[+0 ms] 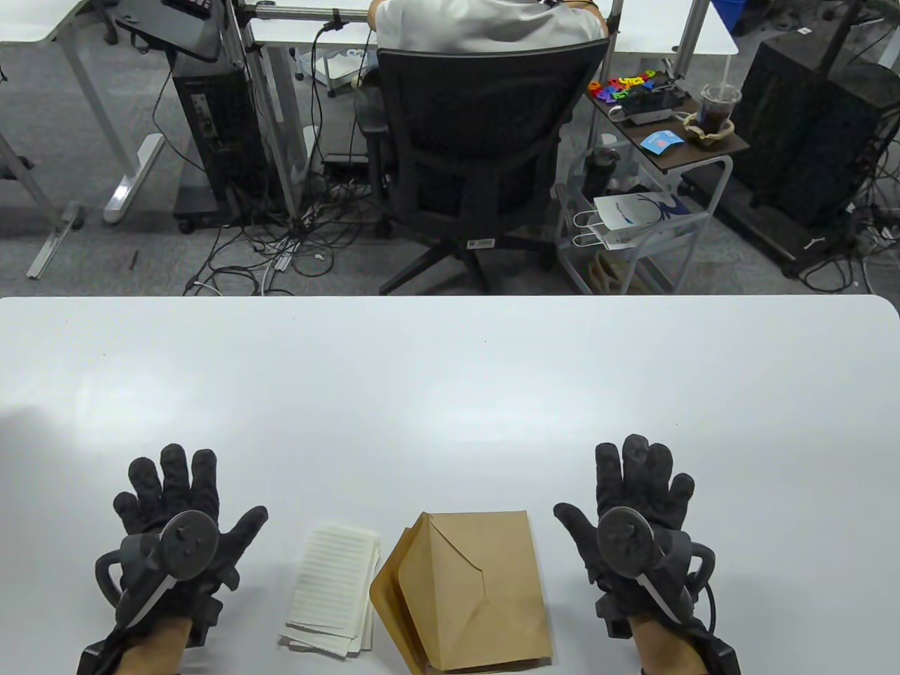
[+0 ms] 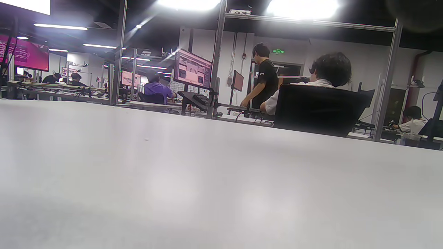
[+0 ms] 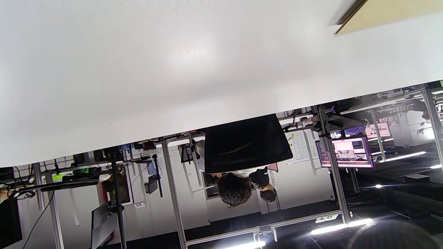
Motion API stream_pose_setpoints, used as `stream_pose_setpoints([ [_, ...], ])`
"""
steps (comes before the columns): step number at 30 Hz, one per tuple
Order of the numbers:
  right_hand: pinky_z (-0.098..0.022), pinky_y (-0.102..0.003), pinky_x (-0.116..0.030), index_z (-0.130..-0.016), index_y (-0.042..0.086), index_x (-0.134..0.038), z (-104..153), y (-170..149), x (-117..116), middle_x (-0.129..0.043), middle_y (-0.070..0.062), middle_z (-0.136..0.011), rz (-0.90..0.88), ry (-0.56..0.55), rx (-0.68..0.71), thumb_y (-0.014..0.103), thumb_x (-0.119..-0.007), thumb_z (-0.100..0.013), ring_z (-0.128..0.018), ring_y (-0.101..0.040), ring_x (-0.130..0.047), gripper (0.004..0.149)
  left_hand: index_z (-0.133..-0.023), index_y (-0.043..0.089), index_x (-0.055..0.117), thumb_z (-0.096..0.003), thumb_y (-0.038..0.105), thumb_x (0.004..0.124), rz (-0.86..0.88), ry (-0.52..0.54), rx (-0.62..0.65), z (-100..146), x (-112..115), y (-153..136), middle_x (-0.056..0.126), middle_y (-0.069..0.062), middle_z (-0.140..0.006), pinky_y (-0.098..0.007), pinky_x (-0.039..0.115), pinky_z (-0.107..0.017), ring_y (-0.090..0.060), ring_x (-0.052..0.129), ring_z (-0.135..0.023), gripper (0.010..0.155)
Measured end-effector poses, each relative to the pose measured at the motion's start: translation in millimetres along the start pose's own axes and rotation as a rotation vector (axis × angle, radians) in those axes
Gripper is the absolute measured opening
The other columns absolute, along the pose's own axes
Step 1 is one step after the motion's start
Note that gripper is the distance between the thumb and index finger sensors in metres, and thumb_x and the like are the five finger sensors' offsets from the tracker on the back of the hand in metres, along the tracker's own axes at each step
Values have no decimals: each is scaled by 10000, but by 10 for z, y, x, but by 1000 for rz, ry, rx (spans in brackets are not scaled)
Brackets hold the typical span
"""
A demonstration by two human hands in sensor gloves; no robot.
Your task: Pull paper from envelopes and stack
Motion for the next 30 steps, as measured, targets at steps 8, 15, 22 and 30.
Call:
stream_pose_setpoints([
  [8, -771, -649, -181, -1088, 361, -277, 11, 70, -22, -178, -16, -1199, 23, 12, 41, 684, -682, -346, -1134, -375, -176, 905, -1161, 299, 231, -385, 850, 655, -1, 14, -6, 10, -23, 22, 173, -54, -1204, -738, 269, -720, -503, 148, -1106, 1042],
  [15, -771, -649, -184, -1090, 354, -278, 12, 64, -25, -178, -20, -1199, 13, 20, 39, 681, -683, -347, -1134, -376, -184, 907, -1163, 293, 239, -388, 845, 657, 4, -8, -15, 3, 14, 23, 178, -54, -1205, -738, 268, -721, -500, 153, -1108, 1040],
  [22, -773, -649, -198, -1088, 354, -281, -2, 43, -40, -179, -22, -1198, 2, 38, 26, 678, -684, -349, -1134, -379, -197, 902, -1164, 292, 252, -394, 835, 662, 5, -13, -11, 4, 11, 25, 187, -53, -1205, -736, 272, -721, -500, 163, -1108, 1027],
  [30, -772, -652, -212, -1088, 353, -284, 1, 53, -43, -189, -24, -1197, 8, 31, 28, 678, -682, -352, -1134, -380, -212, 898, -1164, 292, 257, -395, 833, 663, 15, -7, -1, 10, -2, 22, 190, -51, -1205, -736, 272, -721, -498, 162, -1108, 1023],
])
Point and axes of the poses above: the tracker on the back of each hand, its own y axis roughly to the thumb side, its own z axis roughly from the fingertips to the wrist, x = y × z, the point moved 1 cm from there along -z, roughly from the wrist to the fingertips
